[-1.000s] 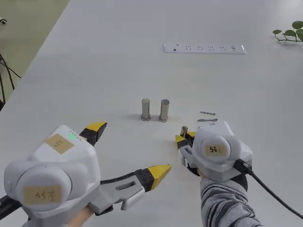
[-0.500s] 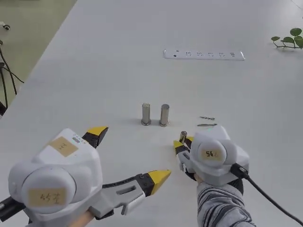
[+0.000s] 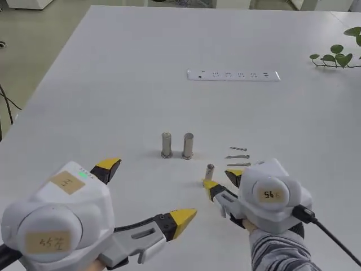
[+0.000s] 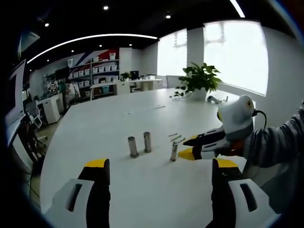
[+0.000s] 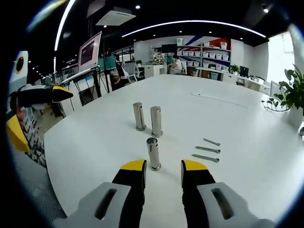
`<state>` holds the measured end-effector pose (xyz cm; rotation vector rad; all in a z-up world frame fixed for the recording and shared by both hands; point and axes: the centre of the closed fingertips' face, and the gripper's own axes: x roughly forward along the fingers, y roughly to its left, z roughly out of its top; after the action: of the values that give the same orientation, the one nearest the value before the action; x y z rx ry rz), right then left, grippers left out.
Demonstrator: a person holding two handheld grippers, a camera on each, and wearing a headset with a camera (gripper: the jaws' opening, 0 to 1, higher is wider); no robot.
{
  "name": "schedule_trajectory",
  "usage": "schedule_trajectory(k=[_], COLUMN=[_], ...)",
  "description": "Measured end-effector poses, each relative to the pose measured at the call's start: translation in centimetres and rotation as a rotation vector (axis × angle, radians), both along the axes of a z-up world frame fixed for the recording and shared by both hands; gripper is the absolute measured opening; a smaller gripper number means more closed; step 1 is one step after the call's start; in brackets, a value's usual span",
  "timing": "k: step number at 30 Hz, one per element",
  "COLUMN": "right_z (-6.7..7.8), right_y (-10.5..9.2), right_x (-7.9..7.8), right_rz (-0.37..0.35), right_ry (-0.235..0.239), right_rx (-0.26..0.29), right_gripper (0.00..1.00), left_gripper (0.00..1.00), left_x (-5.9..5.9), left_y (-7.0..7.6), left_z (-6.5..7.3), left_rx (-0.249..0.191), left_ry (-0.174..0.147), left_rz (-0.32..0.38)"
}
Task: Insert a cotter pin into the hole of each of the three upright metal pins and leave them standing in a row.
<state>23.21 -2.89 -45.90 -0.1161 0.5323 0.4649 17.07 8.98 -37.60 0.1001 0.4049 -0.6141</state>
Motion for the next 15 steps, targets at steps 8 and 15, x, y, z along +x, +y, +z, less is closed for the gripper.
schedule_trajectory(k=[8,15], right_z=[0.6,1.0], right_y=[-2.0,-4.0], right_x=[-0.7,0.5], right_rz=[0.066,0.133], right_ry=[0.023,0.067], right_rx=[-0.013,-0.064], right_gripper=[0.27,0.25], left_gripper=[0.88,0.88], left_x=[0.2,0.5], left_y=[0.5,0.6], left_z=[0.2,0.2], left_rx=[0.011,0.013], left_ry=[-0.006,-0.018], left_rz=[0.013,0.020])
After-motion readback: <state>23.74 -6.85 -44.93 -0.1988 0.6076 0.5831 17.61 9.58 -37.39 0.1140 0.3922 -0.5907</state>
